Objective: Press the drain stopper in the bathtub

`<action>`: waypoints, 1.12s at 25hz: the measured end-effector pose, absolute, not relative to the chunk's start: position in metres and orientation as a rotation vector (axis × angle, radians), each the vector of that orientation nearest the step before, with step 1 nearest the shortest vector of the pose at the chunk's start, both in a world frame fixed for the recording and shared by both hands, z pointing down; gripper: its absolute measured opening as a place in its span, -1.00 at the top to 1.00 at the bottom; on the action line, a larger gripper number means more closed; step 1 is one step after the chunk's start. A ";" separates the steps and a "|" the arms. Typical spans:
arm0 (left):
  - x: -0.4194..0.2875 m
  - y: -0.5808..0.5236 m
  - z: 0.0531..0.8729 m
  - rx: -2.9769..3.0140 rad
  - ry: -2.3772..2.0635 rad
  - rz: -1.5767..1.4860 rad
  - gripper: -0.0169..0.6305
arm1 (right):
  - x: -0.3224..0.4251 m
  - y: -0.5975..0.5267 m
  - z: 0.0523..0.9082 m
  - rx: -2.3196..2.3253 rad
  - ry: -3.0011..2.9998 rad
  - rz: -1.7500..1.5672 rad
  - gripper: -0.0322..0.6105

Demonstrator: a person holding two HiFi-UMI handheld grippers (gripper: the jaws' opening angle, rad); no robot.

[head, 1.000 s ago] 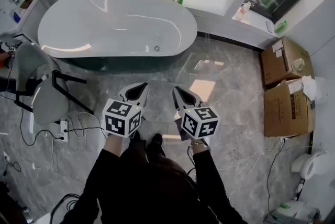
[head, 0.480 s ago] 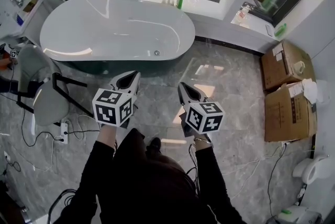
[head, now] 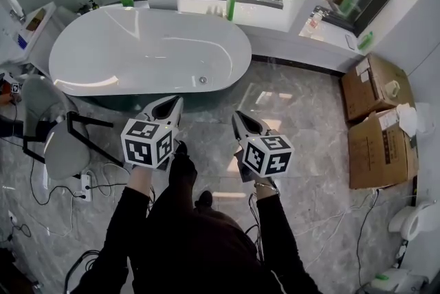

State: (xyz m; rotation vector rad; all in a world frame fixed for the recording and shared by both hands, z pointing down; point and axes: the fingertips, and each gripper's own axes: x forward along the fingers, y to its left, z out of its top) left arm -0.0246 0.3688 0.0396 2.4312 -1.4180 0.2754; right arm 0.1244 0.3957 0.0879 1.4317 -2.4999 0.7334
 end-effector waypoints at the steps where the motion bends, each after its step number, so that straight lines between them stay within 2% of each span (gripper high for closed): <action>1: -0.025 0.364 0.041 2.432 -1.414 0.275 0.92 | 0.123 0.391 0.089 1.431 -2.498 0.731 0.89; 28: -0.085 0.102 0.112 2.376 -1.223 0.385 0.92 | 0.057 0.139 0.151 1.454 -2.274 0.869 0.89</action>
